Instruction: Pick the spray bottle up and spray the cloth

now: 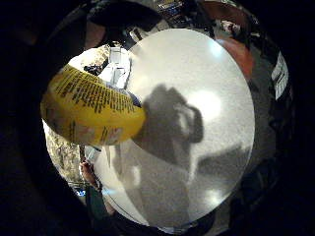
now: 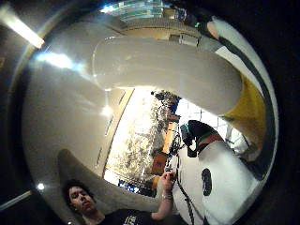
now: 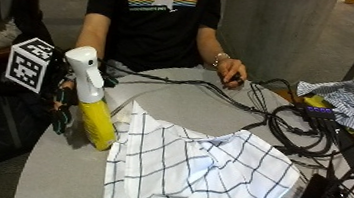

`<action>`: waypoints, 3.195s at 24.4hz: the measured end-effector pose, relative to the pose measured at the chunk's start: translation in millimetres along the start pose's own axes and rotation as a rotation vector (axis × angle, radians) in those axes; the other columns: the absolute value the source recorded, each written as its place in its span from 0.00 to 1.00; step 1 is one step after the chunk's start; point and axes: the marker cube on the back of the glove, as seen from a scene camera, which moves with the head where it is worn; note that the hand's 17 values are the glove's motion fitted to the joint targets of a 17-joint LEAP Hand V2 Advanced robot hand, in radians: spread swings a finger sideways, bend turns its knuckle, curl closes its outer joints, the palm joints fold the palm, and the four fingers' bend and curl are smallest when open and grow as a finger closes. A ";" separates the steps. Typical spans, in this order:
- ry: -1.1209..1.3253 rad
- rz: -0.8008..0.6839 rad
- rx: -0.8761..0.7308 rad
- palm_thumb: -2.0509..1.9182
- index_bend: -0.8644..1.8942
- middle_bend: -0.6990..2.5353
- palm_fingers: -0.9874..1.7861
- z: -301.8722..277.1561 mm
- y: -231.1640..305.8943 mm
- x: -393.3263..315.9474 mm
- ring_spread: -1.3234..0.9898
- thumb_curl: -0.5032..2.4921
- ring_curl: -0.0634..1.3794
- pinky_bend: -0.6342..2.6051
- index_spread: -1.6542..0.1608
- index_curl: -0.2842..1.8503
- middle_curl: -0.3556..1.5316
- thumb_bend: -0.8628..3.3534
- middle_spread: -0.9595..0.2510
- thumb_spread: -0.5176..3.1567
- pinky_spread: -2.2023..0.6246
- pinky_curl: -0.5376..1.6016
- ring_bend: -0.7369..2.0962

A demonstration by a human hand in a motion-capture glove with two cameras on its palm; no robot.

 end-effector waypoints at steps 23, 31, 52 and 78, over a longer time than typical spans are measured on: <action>-0.039 0.049 -0.016 0.72 0.35 0.31 0.52 41.8 -34.8 -6.4 0.62 0.31 0.28 0.34 0.73 0.23 0.41 0.20 0.83 0.38 0.90 0.42 0.38; -0.027 0.023 0.023 0.75 0.42 0.32 0.71 46.4 -37.8 -9.6 0.58 0.32 0.27 0.29 0.77 0.26 0.41 0.21 0.79 0.37 0.88 0.40 0.39; 0.731 -0.047 -0.313 0.77 0.36 0.30 0.76 39.1 -72.1 -78.6 0.54 0.35 0.31 0.31 0.80 0.30 0.42 0.20 0.75 0.32 0.78 0.42 0.42; 1.066 0.048 -0.479 0.76 0.36 0.29 0.77 47.9 -77.2 -88.3 0.54 0.37 0.31 0.31 0.80 0.30 0.43 0.20 0.74 0.31 0.77 0.43 0.43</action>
